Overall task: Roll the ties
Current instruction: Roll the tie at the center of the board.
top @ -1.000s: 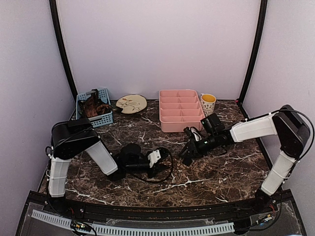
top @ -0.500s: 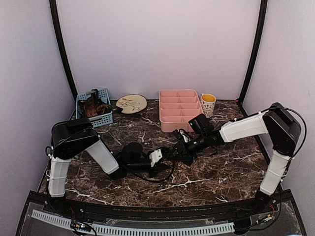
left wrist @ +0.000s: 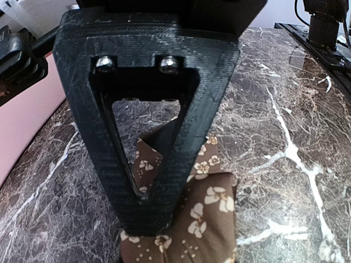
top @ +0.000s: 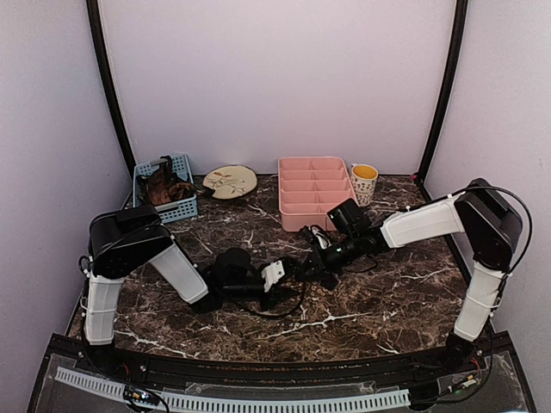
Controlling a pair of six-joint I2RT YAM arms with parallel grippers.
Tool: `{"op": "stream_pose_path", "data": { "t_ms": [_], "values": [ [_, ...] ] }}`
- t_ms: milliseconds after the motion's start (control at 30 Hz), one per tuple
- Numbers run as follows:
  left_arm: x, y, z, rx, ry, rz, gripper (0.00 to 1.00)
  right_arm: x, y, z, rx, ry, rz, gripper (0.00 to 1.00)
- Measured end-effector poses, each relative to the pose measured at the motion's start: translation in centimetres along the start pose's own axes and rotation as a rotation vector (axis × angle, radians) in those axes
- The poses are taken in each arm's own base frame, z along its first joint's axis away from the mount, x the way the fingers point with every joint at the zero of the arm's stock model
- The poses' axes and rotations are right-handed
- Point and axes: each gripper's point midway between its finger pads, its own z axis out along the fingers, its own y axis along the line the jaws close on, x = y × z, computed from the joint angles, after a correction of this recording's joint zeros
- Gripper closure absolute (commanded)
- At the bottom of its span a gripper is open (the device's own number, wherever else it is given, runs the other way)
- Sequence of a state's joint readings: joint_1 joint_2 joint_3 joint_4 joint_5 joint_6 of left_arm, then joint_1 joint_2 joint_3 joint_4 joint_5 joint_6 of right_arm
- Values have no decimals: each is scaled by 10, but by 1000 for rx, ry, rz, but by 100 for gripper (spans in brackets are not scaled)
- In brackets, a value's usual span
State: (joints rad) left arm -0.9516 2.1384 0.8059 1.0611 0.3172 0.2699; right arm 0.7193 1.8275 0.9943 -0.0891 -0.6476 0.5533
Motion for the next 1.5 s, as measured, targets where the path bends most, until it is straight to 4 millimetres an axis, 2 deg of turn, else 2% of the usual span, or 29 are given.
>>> {"op": "stream_pose_path", "data": {
  "t_ms": [67,133,233,567,867,900,1033,1067,1167,1233,1300,1367,1500],
  "values": [
    [0,0,0,1,0,-11,50,1,-4,0,7,-7,-10,100],
    [3,-3,-1,11,9,-30,46,4,-11,1,19,-10,-14,100],
    [7,-8,-4,33,12,-64,43,6,-18,0,29,-18,-20,100],
    [1,-14,-5,82,-20,-179,40,4,-29,-4,57,-55,-68,100],
    [-9,-8,8,85,-52,-298,44,4,-36,-10,91,-81,-81,100],
    [-10,-7,9,84,-54,-309,47,3,-37,-10,94,-84,-82,100],
    [-11,-5,12,82,-58,-352,70,3,-38,-10,99,-90,-85,100],
    [-11,-4,12,78,-55,-358,74,3,-38,-10,99,-90,-85,98],
    [-9,-4,13,70,-48,-341,82,1,-36,-14,96,-100,-78,79],
    [-8,-3,14,60,-41,-310,83,0,-37,-20,91,-110,-60,67],
    [-8,-3,15,52,-30,-272,84,0,-40,-27,82,-111,-21,59],
    [-8,-3,15,41,-15,-235,84,1,-43,-32,68,-105,27,54],
    [-7,-1,15,19,16,-174,83,6,-40,-34,21,-77,90,52]
  ]
}}
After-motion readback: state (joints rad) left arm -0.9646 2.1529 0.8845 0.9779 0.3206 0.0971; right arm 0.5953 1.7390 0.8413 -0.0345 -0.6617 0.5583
